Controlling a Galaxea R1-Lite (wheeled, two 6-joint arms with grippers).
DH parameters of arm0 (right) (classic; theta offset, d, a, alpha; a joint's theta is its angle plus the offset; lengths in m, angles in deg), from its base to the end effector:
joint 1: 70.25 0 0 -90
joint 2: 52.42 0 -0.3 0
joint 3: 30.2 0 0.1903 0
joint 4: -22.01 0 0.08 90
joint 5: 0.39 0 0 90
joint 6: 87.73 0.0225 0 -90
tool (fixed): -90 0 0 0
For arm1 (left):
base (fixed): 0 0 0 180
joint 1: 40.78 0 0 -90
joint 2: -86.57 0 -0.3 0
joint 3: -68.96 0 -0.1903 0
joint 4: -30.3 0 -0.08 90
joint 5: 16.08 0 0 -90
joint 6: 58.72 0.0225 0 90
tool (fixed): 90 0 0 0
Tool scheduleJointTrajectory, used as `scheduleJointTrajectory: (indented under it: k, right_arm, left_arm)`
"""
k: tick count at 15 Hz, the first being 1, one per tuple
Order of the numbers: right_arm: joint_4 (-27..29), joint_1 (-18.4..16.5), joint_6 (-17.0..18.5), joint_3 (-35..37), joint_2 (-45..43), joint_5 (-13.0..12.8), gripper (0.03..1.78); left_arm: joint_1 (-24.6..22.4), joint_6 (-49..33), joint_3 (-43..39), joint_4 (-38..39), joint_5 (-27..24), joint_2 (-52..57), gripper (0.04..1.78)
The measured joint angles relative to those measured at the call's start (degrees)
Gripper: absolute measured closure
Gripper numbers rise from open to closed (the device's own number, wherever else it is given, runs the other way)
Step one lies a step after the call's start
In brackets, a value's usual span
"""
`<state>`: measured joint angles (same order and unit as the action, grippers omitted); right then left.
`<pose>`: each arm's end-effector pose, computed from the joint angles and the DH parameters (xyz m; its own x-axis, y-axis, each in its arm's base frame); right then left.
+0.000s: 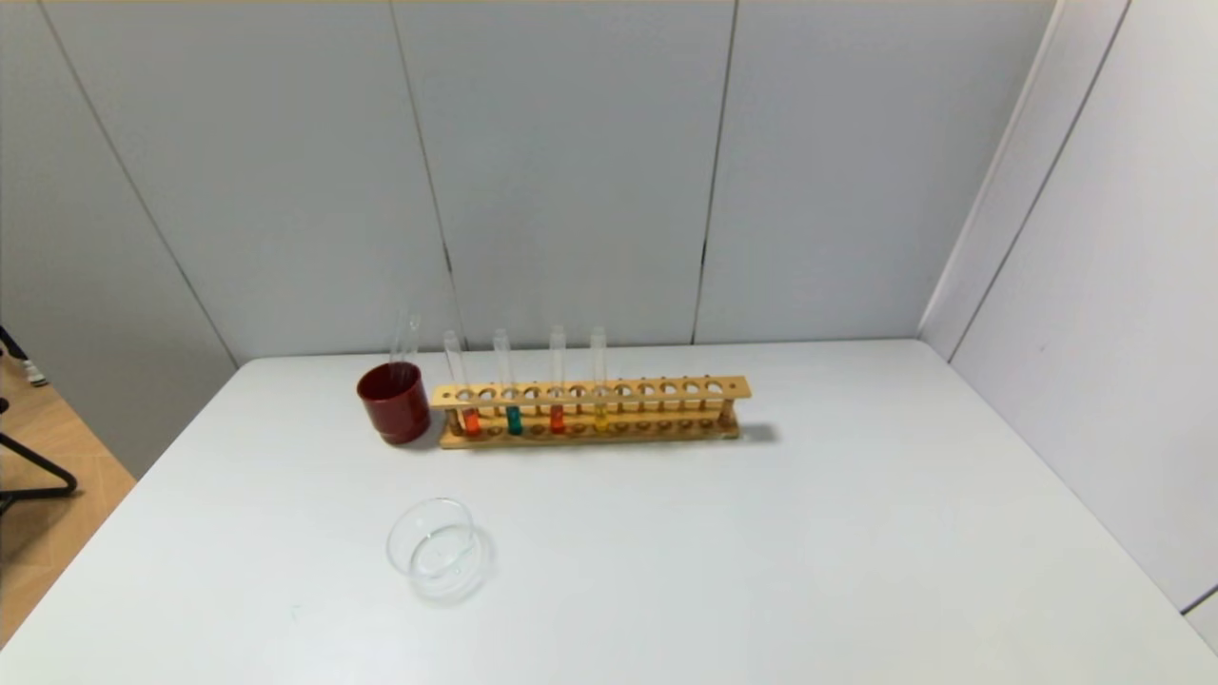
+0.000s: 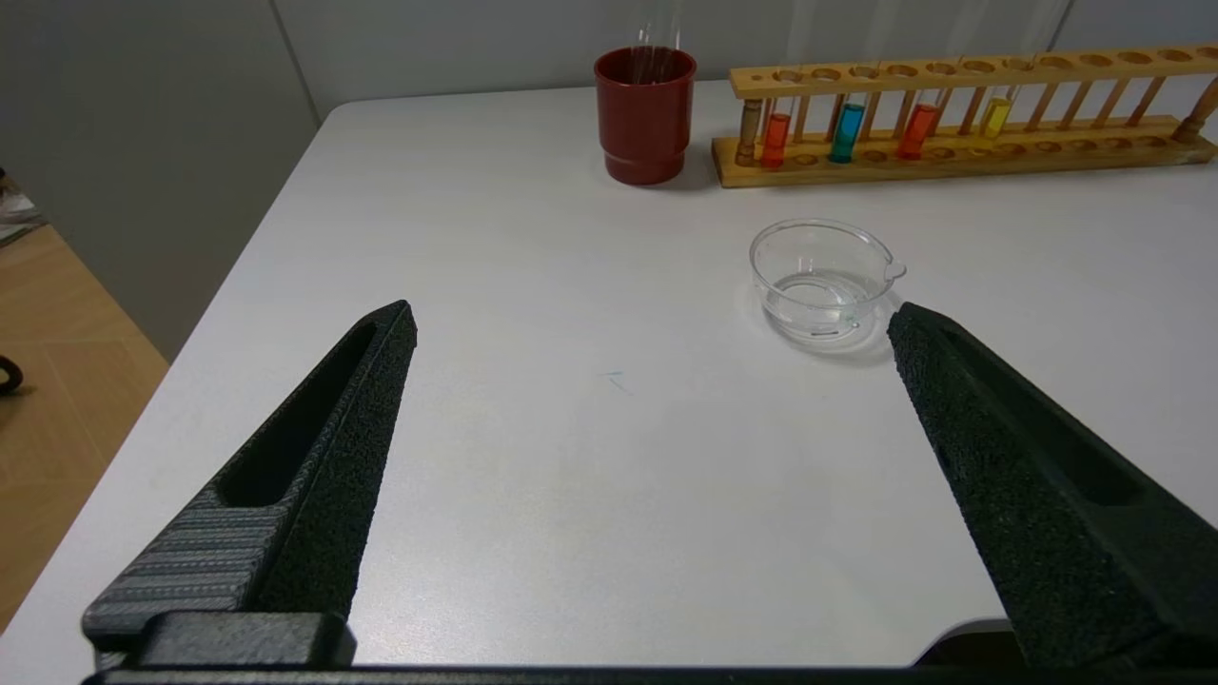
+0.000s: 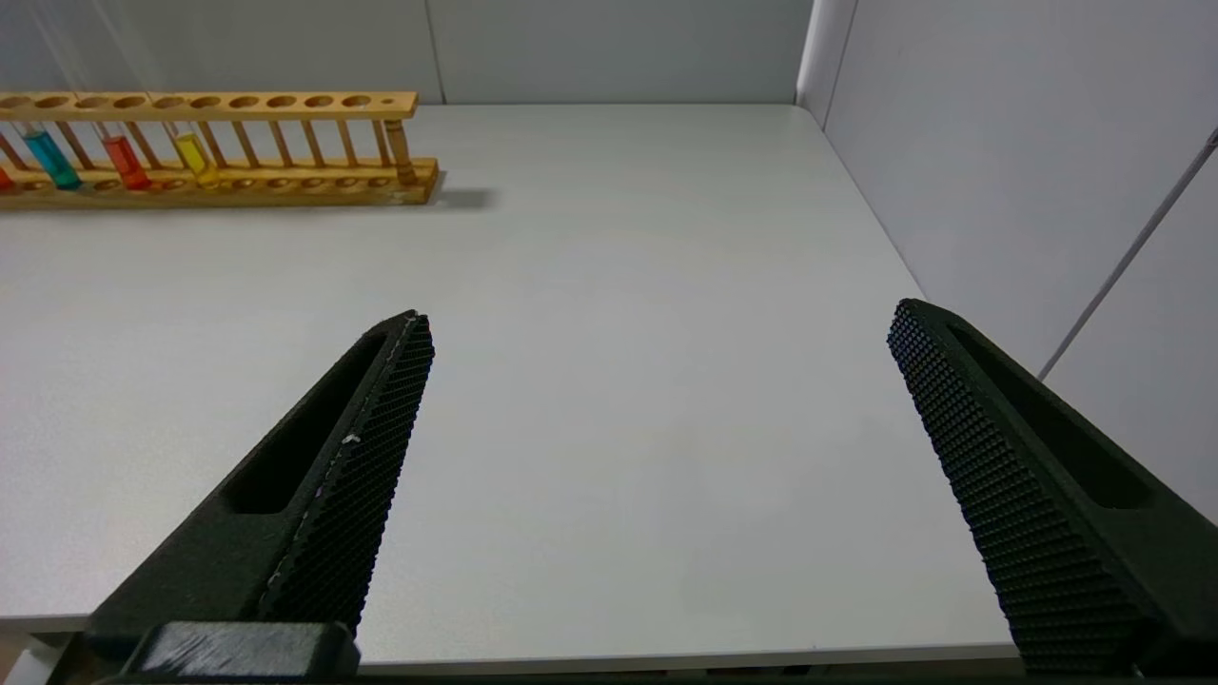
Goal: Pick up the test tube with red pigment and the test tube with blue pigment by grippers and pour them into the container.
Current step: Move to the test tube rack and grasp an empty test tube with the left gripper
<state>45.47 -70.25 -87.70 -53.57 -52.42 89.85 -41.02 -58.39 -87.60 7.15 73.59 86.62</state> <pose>-0.0228 0.0001 0.0753 1.0000 0.0042 -0.0016 -0.0042 1.0000 0.0005 -0.0230 -0.0002 0.0762 1.0000 -0.0016 0.0059 0.0015 1.0000 0.0058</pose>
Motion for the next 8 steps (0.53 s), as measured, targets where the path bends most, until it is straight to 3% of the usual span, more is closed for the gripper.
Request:
scheduleJointTrajectory:
  k: [8]
  right_arm:
    - [0.0, 0.0, 0.0, 0.0, 0.0, 0.0, 0.06]
  left_arm:
    - [0.0, 0.3, 0.0, 0.0, 0.0, 0.0, 0.07]
